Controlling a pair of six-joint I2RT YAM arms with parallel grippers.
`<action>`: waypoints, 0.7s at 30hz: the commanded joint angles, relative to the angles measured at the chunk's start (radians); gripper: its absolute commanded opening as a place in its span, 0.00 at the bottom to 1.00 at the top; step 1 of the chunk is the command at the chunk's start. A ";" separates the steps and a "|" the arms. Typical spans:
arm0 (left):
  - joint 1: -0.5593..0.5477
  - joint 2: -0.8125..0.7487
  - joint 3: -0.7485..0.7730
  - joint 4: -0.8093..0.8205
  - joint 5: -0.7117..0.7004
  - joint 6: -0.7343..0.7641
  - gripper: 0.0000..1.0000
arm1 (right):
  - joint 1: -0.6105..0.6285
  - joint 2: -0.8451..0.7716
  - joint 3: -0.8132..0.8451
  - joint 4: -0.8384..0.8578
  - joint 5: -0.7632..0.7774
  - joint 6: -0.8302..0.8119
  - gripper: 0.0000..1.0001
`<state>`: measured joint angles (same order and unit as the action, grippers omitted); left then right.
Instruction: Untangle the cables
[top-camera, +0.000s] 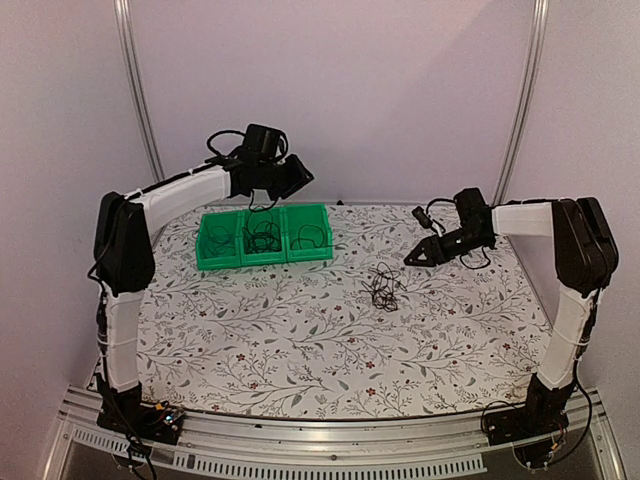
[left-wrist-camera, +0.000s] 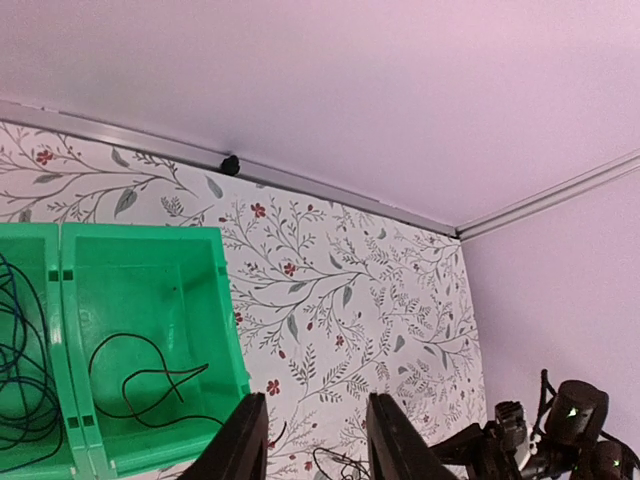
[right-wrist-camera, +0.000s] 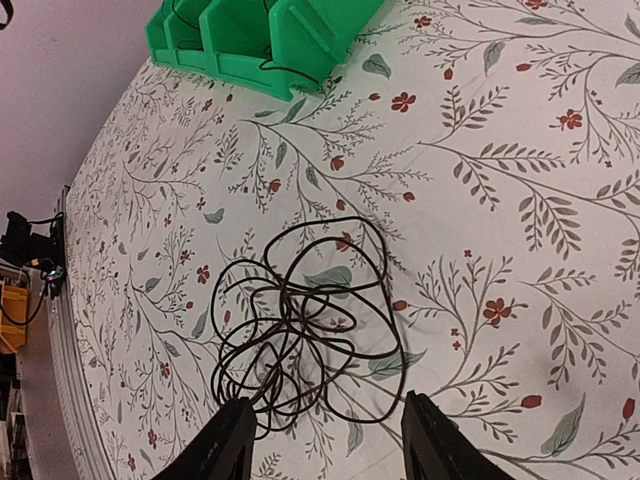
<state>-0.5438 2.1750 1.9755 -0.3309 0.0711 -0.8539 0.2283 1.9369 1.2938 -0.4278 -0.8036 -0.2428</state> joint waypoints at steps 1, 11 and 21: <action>-0.030 -0.057 -0.022 0.028 -0.038 0.117 0.36 | -0.003 0.013 0.030 -0.050 0.049 -0.032 0.53; -0.107 0.006 0.019 -0.004 0.182 0.392 0.37 | -0.004 0.062 0.054 -0.063 0.071 -0.082 0.51; -0.175 0.093 0.034 -0.126 0.075 0.659 0.41 | -0.004 0.170 0.143 -0.098 0.014 -0.086 0.50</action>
<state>-0.7010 2.2280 1.9812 -0.3958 0.2264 -0.3386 0.2222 2.0815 1.4036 -0.5014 -0.7574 -0.3176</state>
